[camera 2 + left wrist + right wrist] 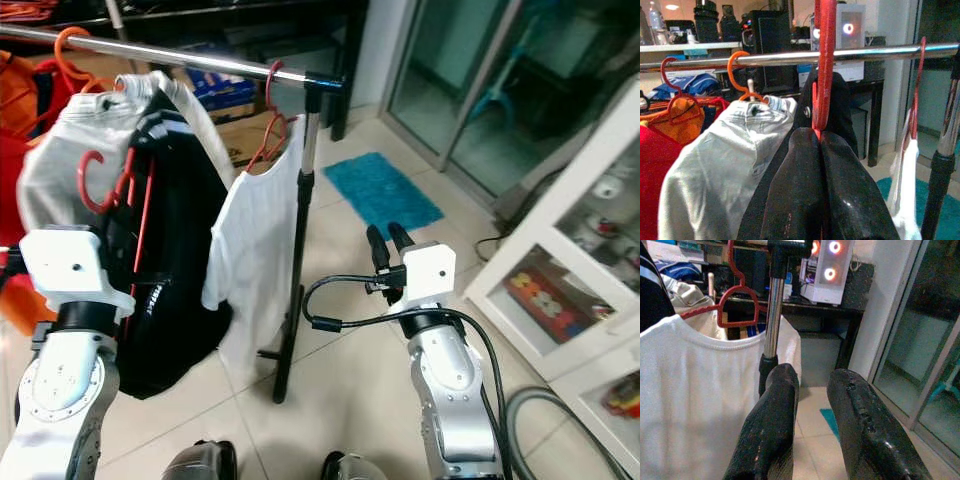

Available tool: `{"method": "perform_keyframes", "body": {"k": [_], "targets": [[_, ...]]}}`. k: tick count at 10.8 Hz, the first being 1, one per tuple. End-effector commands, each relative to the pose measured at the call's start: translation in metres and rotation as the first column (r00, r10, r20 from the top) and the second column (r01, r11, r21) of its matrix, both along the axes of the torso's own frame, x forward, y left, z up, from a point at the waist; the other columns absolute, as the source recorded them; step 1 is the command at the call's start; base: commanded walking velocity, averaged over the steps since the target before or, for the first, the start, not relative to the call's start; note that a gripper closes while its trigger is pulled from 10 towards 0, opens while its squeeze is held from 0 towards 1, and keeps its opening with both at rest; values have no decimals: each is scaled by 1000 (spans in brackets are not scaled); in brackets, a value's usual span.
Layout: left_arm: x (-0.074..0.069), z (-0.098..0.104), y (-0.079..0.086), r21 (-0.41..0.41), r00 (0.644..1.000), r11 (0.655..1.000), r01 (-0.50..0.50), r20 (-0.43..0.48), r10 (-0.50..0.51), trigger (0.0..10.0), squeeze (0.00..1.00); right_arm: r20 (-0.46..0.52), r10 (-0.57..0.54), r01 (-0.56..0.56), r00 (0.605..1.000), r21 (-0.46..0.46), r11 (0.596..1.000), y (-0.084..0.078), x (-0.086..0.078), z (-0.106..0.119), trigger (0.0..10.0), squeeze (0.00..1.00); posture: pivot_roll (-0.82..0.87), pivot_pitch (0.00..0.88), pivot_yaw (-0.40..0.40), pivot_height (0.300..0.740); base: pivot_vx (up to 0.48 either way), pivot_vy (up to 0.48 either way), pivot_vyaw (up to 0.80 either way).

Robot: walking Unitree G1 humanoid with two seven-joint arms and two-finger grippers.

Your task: Hang hanger

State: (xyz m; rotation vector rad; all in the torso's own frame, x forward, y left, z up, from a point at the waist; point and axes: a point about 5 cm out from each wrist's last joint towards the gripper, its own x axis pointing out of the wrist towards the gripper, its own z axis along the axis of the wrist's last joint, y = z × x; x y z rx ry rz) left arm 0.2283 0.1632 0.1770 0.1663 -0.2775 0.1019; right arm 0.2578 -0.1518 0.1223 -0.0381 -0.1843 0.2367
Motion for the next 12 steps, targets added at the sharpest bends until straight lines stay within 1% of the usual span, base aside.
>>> {"method": "perform_keyframes", "body": {"k": [1,3,6,9,10,11,12], "targets": [[-2,14,-3,4,998,1000,9,63,-9,10000,0,-2,-8,8,1000,27,1000,-1,4,5,10000,0,111,65,-47,740,412,244,0],[-3,15,-2,7,997,1000,-18,69,18,10000,0,-6,11,-11,1000,13,1000,3,9,6,10000,0,113,69,-50,740,412,247,0],[-4,14,-2,-9,997,999,-45,60,46,10000,0,-32,52,-52,998,8,999,10,15,3,10000,0,120,71,-60,740,410,247,0],[-1,11,-4,-18,999,1000,-22,31,23,10000,0,-41,66,-66,997,-2,998,12,17,2,10000,0,122,76,-64,740,410,247,0],[14,8,-3,-30,999,999,26,-43,-27,10000,0,-44,66,-66,997,-1,998,12,18,1,10000,0,124,80,-63,740,420,0,0],[26,8,-1,-54,994,997,53,-87,-58,10000,0,-48,63,-63,997,4,998,13,18,1,10000,0,123,81,-62,740,0,0,0],[37,12,-4,-51,982,989,138,-122,-144,10000,0,-48,61,-61,997,2,998,13,16,0,10000,0,122,81,-62,740,0,0,0]]}}
